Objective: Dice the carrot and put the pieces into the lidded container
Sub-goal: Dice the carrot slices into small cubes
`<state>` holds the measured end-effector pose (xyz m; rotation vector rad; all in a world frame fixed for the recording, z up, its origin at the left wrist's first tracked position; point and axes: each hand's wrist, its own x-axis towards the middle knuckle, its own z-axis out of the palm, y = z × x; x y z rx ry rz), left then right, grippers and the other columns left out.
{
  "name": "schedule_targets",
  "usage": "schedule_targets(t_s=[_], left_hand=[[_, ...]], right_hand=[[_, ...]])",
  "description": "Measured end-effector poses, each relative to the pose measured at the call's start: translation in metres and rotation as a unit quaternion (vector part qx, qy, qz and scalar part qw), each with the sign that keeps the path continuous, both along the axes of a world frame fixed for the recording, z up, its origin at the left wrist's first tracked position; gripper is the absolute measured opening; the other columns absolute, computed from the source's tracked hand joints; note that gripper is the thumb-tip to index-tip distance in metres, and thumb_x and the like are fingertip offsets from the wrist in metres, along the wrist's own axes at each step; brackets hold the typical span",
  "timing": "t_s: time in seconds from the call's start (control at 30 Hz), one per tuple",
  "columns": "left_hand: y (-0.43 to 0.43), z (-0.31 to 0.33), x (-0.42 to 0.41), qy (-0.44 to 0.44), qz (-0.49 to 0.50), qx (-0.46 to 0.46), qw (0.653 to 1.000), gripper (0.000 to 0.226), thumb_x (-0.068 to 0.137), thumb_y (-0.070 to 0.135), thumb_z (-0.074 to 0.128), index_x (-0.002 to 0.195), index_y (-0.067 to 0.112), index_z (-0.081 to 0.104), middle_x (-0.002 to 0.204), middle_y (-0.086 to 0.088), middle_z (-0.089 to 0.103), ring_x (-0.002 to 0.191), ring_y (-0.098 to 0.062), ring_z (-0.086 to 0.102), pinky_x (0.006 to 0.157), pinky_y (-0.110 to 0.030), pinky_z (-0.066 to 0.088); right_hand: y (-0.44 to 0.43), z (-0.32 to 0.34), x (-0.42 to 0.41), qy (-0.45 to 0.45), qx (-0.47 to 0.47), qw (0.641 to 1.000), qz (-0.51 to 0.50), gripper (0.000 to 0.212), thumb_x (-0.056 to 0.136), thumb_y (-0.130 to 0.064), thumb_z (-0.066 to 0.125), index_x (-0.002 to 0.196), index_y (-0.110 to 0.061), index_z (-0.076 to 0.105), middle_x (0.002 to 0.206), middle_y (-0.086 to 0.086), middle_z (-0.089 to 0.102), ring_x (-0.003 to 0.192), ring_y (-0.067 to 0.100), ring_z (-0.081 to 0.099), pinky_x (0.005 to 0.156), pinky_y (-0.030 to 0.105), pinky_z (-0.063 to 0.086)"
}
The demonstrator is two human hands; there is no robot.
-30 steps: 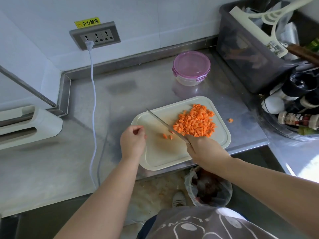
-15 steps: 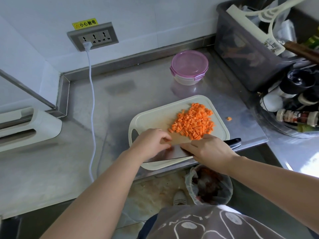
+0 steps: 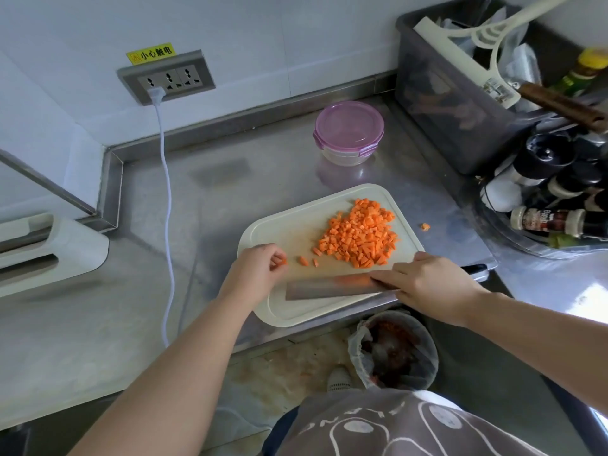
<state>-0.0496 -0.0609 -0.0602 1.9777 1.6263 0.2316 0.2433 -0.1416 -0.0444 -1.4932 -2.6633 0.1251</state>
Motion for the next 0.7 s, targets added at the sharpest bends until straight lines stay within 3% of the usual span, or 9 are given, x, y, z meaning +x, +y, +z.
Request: schedule_targets(t_s=[0.07, 0.17, 0.23, 0.4, 0.47, 0.57, 0.7], left_hand=[[-0.003, -0.002, 0.000, 0.012, -0.012, 0.006, 1.000, 0.010, 0.086, 0.018, 0.064, 0.096, 0.018, 0.068, 0.093, 0.007, 0.068, 0.088, -0.013, 0.062, 0.081, -0.034, 0.053], [-0.014, -0.002, 0.011, 0.030, -0.078, 0.003, 0.997, 0.011, 0.089, 0.018, 0.062, 0.098, 0.016, 0.068, 0.094, 0.009, 0.060, 0.087, -0.009, 0.060, 0.079, -0.023, 0.048], [-0.020, -0.004, 0.019, 0.038, -0.113, 0.014, 0.993, 0.011, 0.090, 0.019, 0.061, 0.099, 0.016, 0.066, 0.099, 0.010, 0.054, 0.087, -0.008, 0.059, 0.078, -0.025, 0.049], [-0.014, -0.004, 0.018, 0.004, -0.090, 0.018, 0.996, 0.017, 0.090, 0.022, 0.062, 0.106, 0.019, 0.064, 0.107, 0.012, 0.049, 0.084, 0.000, 0.055, 0.081, -0.025, 0.048], [-0.005, -0.001, 0.016, -0.014, -0.068, 0.033, 0.997, 0.023, 0.092, 0.016, 0.057, 0.114, 0.019, 0.062, 0.113, 0.010, 0.048, 0.083, -0.001, 0.056, 0.082, -0.024, 0.046], [0.009, 0.000, 0.016, 0.056, -0.136, 0.021, 0.989, 0.034, 0.094, 0.009, 0.048, 0.124, 0.021, 0.060, 0.123, 0.006, 0.048, 0.101, -0.012, 0.055, 0.086, -0.030, 0.046], [0.022, 0.003, 0.022, 0.119, -0.182, -0.018, 0.976, 0.019, 0.092, 0.016, 0.054, 0.106, 0.022, 0.066, 0.116, 0.007, 0.050, 0.102, -0.016, 0.056, 0.087, -0.036, 0.048]], right_hand=[[0.000, 0.000, 0.010, 0.033, 0.001, 0.998, -0.045, 0.033, 0.082, -0.020, 0.051, 0.109, -0.021, 0.069, 0.062, -0.005, 0.060, 0.046, 0.024, 0.048, 0.036, 0.034, 0.046], [0.002, 0.006, 0.012, 0.090, -0.010, 0.988, -0.129, 0.037, 0.076, -0.001, 0.071, 0.110, -0.016, 0.071, 0.069, -0.001, 0.067, 0.045, 0.023, 0.049, 0.037, 0.021, 0.031], [0.006, 0.010, 0.011, 0.132, -0.012, 0.973, -0.188, 0.036, 0.082, -0.001, 0.067, 0.115, -0.016, 0.069, 0.067, -0.001, 0.067, 0.043, 0.019, 0.045, 0.040, 0.017, 0.022], [0.014, 0.016, 0.003, 0.168, -0.036, 0.951, -0.257, 0.034, 0.095, -0.010, 0.052, 0.125, -0.021, 0.063, 0.058, 0.000, 0.054, 0.042, 0.011, 0.040, 0.049, 0.033, 0.043], [0.014, 0.017, 0.003, 0.175, -0.039, 0.948, -0.264, 0.034, 0.095, -0.010, 0.051, 0.125, -0.021, 0.063, 0.055, -0.003, 0.050, 0.040, 0.006, 0.037, 0.048, 0.030, 0.040], [0.012, 0.020, 0.001, 0.179, -0.045, 0.947, -0.264, 0.033, 0.095, -0.009, 0.052, 0.125, -0.019, 0.063, 0.052, -0.016, 0.039, 0.040, 0.004, 0.035, 0.046, 0.026, 0.031], [0.009, 0.025, -0.004, 0.188, -0.058, 0.946, -0.257, 0.034, 0.094, -0.007, 0.052, 0.125, -0.017, 0.063, 0.051, -0.023, 0.033, 0.039, 0.002, 0.033, 0.044, 0.020, 0.024]])
